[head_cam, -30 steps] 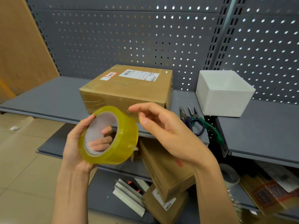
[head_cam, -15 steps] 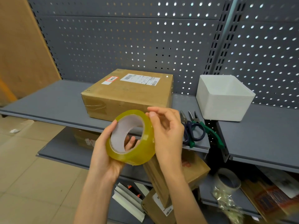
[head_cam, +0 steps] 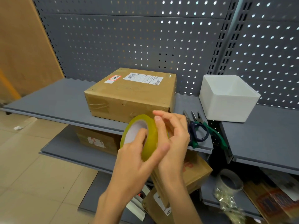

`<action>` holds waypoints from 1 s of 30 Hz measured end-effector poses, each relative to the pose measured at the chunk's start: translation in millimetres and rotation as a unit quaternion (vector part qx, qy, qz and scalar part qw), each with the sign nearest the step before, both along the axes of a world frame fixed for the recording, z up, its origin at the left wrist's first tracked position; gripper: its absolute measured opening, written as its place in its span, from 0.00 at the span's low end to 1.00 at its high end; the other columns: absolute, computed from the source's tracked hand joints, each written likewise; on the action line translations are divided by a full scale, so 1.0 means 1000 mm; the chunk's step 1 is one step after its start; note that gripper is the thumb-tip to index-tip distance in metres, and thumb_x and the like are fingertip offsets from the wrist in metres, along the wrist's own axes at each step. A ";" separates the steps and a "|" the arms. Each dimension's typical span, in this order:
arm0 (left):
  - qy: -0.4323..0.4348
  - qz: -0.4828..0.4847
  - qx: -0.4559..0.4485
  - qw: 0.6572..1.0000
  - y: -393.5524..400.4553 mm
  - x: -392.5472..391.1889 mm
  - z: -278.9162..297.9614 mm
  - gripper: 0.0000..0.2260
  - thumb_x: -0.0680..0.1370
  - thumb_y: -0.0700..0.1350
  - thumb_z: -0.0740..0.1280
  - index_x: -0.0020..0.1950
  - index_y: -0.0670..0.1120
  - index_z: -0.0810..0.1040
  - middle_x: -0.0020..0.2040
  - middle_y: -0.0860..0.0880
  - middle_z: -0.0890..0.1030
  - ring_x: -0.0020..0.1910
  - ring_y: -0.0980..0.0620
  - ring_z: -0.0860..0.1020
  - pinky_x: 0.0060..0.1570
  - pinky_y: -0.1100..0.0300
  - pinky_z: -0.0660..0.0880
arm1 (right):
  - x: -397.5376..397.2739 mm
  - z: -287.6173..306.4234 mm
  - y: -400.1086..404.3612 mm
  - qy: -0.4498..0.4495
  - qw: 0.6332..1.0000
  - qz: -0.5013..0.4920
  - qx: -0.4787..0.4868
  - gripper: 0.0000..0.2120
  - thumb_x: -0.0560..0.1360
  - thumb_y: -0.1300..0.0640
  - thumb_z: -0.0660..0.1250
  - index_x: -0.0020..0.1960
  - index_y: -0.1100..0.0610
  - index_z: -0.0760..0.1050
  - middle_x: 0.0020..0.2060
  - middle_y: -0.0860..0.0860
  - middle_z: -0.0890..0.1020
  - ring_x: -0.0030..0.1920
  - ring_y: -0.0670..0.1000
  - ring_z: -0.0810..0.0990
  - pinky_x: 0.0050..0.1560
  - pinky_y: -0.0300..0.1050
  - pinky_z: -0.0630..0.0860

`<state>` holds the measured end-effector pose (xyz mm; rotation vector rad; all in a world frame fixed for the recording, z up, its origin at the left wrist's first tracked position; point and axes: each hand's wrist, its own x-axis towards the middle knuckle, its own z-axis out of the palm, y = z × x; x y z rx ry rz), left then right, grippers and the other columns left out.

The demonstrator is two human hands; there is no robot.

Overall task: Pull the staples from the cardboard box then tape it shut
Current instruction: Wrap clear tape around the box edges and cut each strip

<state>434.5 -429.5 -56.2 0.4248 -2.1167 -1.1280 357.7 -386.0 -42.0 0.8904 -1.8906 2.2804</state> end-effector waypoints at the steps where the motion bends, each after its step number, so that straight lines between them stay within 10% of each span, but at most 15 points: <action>1: 0.002 -0.011 0.000 1.000 0.000 0.002 0.001 0.24 0.72 0.67 0.58 0.42 0.45 0.71 0.31 0.46 0.72 0.28 0.53 0.70 0.28 0.56 0.68 | 0.000 0.001 0.001 -0.002 1.000 0.010 0.012 0.09 0.76 0.60 0.66 0.45 0.47 0.80 0.46 0.47 0.75 0.48 0.43 0.78 0.49 0.36 0.74; 14: -0.230 0.120 -0.037 0.965 -0.033 0.031 0.000 0.13 0.75 0.64 0.57 0.45 0.58 0.76 0.31 0.53 0.77 0.32 0.54 0.79 0.31 0.64 0.71 | -0.028 0.021 0.028 0.124 0.960 0.122 0.220 0.09 0.74 0.59 0.69 0.49 0.47 0.82 0.44 0.42 0.80 0.48 0.36 0.76 0.48 0.25 0.69; 19: -0.151 0.005 0.194 0.969 -0.025 0.032 0.018 0.16 0.70 0.58 0.65 0.44 0.46 0.79 0.36 0.40 0.81 0.28 0.45 0.82 0.28 0.50 0.79 | -0.030 0.027 0.022 0.048 0.970 0.166 0.171 0.09 0.75 0.59 0.68 0.51 0.49 0.82 0.46 0.47 0.81 0.48 0.40 0.79 0.50 0.31 0.73; 30: -0.124 -0.043 0.287 0.949 -0.015 0.012 0.024 0.18 0.72 0.58 0.63 0.44 0.43 0.78 0.32 0.43 0.82 0.25 0.48 0.80 0.26 0.60 0.76 | -0.044 0.032 0.029 -0.001 0.968 0.171 0.182 0.11 0.76 0.61 0.65 0.51 0.48 0.81 0.39 0.44 0.82 0.43 0.41 0.79 0.47 0.32 0.74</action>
